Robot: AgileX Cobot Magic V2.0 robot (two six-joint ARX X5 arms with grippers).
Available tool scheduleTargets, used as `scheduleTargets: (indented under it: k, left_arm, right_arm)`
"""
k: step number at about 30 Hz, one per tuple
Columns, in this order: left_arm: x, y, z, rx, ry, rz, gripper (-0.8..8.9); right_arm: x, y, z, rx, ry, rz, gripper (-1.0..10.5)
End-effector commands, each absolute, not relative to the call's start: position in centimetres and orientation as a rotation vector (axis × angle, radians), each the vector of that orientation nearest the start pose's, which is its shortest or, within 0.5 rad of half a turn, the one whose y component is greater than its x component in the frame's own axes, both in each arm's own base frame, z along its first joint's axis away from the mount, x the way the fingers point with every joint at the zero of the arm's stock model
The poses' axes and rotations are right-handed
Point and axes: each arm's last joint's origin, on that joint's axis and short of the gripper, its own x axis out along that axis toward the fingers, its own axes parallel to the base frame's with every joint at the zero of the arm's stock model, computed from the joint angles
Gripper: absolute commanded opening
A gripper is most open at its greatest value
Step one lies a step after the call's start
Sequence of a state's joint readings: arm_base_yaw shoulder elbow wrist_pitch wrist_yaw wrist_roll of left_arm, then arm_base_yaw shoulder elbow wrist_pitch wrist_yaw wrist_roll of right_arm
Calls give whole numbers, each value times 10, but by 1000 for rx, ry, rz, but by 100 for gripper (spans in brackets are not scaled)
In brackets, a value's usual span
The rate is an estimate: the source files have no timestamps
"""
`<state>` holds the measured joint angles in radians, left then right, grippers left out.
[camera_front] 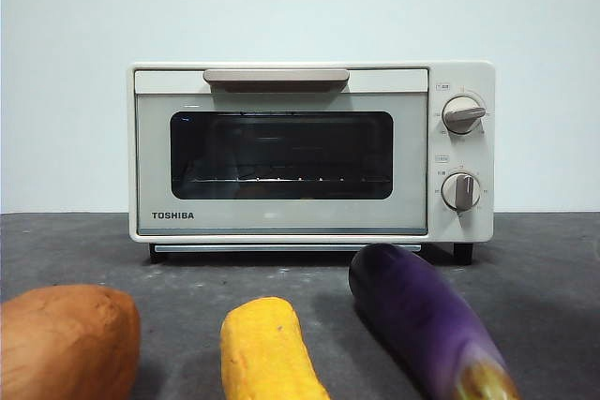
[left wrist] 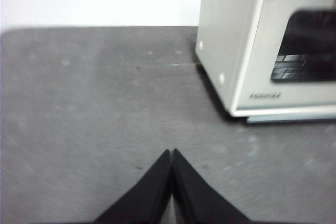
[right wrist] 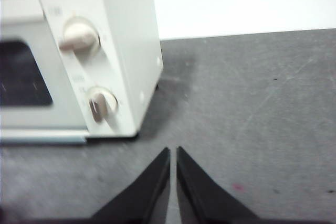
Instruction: Take the eggplant from the table,put the eggplant in the oven
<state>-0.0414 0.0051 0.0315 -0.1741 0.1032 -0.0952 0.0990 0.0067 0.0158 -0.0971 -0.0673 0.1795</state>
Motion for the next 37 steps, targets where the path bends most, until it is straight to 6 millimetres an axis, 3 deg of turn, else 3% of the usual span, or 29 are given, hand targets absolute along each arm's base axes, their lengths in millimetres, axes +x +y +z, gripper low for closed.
scheduleTargets:
  k: [1, 8, 15, 21, 29, 37]
  left_arm:
    - [95, -7, 156, -458, 166, -115, 8]
    - [93, -10, 167, -543, 160, -224, 7]
    - [88, -10, 196, -558, 207, -226, 7]
    - [94, -12, 226, -524, 263, -285, 7]
    - [116, -15, 260, -416, 372, -325, 7]
    - [136, -17, 289, -338, 471, -387, 7]
  right_arm:
    - [96, 12, 165, 434, 84, 171, 4]
    - [93, 14, 177, 596, 74, 236, 3]
    - [83, 13, 208, 641, 127, 244, 3]
    - [82, 13, 244, 551, 158, 236, 3]
    - [95, 16, 288, 399, 226, 275, 3]
    - [109, 23, 309, 326, 468, 438, 3]
